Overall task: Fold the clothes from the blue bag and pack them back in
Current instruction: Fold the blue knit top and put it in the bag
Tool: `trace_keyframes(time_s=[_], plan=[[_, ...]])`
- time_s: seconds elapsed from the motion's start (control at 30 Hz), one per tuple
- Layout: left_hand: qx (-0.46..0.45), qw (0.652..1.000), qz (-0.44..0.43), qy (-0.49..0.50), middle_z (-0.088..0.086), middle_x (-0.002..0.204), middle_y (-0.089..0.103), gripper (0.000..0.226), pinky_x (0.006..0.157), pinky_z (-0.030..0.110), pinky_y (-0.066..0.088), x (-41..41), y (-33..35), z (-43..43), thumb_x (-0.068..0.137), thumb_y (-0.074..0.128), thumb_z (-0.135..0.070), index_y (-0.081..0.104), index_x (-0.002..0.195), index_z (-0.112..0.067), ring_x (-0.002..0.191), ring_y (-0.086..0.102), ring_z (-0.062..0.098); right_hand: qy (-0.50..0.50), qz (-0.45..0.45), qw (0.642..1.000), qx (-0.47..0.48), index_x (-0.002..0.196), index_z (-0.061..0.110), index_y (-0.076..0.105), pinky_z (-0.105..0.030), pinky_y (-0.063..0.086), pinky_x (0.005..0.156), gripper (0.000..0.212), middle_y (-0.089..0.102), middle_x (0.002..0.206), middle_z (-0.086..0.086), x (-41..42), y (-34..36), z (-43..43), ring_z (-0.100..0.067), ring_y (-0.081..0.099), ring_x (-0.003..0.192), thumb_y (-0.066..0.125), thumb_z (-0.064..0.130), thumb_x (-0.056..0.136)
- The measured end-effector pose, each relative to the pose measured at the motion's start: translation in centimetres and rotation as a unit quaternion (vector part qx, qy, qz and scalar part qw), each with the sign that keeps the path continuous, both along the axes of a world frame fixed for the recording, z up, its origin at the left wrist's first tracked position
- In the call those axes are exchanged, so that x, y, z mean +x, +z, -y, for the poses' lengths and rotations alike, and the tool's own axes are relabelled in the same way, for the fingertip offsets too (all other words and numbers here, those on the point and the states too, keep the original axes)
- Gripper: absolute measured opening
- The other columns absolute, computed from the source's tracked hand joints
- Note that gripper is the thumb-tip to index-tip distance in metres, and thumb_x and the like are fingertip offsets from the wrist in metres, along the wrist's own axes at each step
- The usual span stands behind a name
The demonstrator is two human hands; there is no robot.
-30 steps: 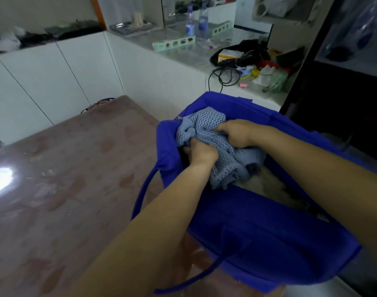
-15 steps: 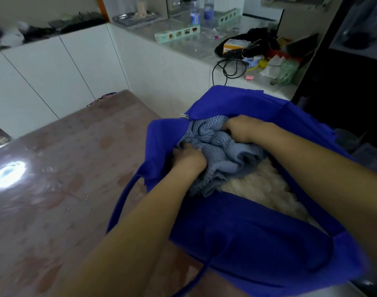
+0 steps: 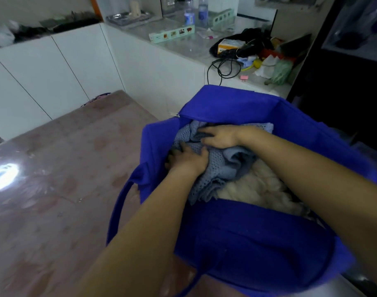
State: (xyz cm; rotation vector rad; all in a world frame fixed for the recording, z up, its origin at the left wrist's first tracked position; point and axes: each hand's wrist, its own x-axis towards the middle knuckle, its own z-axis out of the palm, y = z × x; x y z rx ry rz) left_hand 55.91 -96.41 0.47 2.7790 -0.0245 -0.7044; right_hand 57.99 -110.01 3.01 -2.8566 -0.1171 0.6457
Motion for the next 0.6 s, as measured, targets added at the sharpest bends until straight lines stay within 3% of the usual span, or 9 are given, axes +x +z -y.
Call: trace_keyframes(time_s=[0.17,0.27,0.33,0.4,0.47,0.6], plan=[[-0.017,0.999,-0.031,0.031,0.018,0.156,0.006,0.092,0.11,0.054,0.02,0.9,-1.2,0.1,0.08,0.025,-0.08,-0.005,0.151,-0.029,0.14,0.017,0.041,-0.063,-0.065,0.994,0.059,0.151,0.022,0.016,-0.035,0.012,0.114,0.059,0.014,0.158,-0.003,0.9,-2.7,1.5,-0.021,0.016,0.144,0.031,0.046,0.1],[-0.041,0.996,-0.045,0.06,0.014,0.157,0.006,0.089,0.112,0.052,0.017,1.5,-1.5,-0.8,0.082,0.024,-0.079,0.002,0.151,-0.028,0.142,0.014,0.038,-0.07,-0.068,0.995,0.021,0.151,0.015,0.012,-0.03,0.011,0.112,0.055,0.01,0.159,-0.006,1.4,-3.1,0.5,-0.022,0.012,0.144,0.026,0.038,0.103],[-0.038,0.997,-0.03,0.056,0.014,0.157,0.005,0.086,0.112,0.051,0.017,1.1,-1.3,-0.9,0.084,0.019,-0.076,0.005,0.152,-0.025,0.142,0.013,0.037,-0.073,-0.033,0.997,-0.004,0.15,0.011,0.019,-0.031,0.015,0.11,0.056,0.018,0.157,-0.01,1.1,-2.9,0.0,-0.026,0.02,0.142,0.028,0.038,0.103],[-0.032,0.999,-0.006,0.03,0.017,0.156,0.007,0.084,0.112,0.049,0.021,0.1,-0.7,-0.6,0.087,0.017,-0.073,0.006,0.151,-0.02,0.141,0.015,0.037,-0.049,0.014,0.998,-0.031,0.147,0.016,0.03,-0.036,0.022,0.111,0.057,0.028,0.154,-0.009,0.3,-2.0,0.0,-0.027,0.028,0.139,0.03,0.048,0.1],[-0.03,0.999,0.006,-0.028,0.018,0.156,0.005,0.08,0.11,0.05,0.021,-1.9,0.3,0.0,0.089,0.017,-0.068,0.005,0.151,-0.02,0.139,0.015,0.04,-0.019,0.039,0.998,-0.045,0.148,0.023,0.029,-0.037,0.02,0.114,0.06,0.025,0.155,-0.004,-0.8,-1.4,0.4,-0.024,0.025,0.141,0.029,0.055,0.097],[-0.004,0.988,-0.028,-0.152,0.016,0.154,-0.024,0.094,0.113,0.053,0.006,-6.3,1.2,0.0,0.082,0.024,-0.079,-0.023,0.146,-0.029,0.142,-0.01,0.042,-0.074,0.0,0.997,0.005,0.148,0.037,0.018,-0.041,0.008,0.119,0.065,0.006,0.159,0.002,-3.9,-2.0,0.9,-0.022,0.008,0.146,0.022,0.067,0.091]])
